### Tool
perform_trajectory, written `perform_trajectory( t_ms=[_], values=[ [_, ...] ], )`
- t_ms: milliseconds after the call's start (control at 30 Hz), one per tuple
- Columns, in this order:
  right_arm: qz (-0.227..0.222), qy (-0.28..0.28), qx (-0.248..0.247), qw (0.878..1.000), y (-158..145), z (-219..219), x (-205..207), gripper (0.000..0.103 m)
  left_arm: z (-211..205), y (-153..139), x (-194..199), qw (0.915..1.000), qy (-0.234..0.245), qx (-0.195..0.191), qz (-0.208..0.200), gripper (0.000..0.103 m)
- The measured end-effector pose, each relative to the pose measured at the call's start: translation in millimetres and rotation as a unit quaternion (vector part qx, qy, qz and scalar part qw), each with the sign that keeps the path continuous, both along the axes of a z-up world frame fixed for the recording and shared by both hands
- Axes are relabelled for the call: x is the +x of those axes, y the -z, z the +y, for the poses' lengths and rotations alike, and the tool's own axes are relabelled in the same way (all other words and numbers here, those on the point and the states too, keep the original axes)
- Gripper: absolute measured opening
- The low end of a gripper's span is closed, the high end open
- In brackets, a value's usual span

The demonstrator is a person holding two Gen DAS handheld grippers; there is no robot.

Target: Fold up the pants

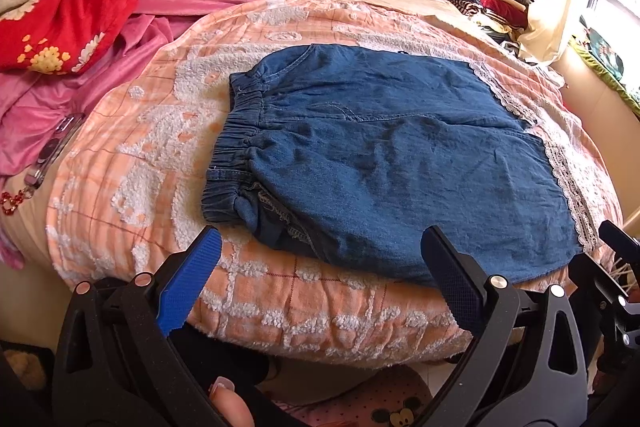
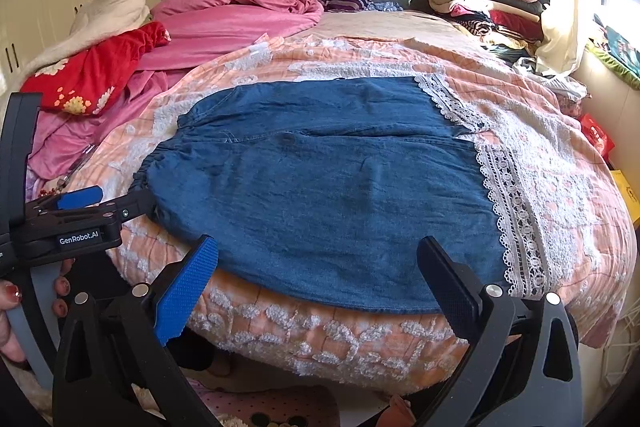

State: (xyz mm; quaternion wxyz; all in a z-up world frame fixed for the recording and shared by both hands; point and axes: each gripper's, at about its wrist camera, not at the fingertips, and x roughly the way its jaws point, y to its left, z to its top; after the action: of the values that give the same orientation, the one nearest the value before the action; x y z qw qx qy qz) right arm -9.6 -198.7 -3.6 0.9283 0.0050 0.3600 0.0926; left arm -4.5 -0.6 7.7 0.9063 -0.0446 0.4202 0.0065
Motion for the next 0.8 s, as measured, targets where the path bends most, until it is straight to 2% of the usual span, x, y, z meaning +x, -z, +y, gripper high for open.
perform_trajectory(
  t_ms=[800],
  values=[
    [0.007, 0.002, -0.001, 1.0, 3.0, 0.6, 5.7, 0.099, -2.0, -2.3, 0.7, 1.0, 0.006, 0.003, -0.002, 0.094]
  ],
)
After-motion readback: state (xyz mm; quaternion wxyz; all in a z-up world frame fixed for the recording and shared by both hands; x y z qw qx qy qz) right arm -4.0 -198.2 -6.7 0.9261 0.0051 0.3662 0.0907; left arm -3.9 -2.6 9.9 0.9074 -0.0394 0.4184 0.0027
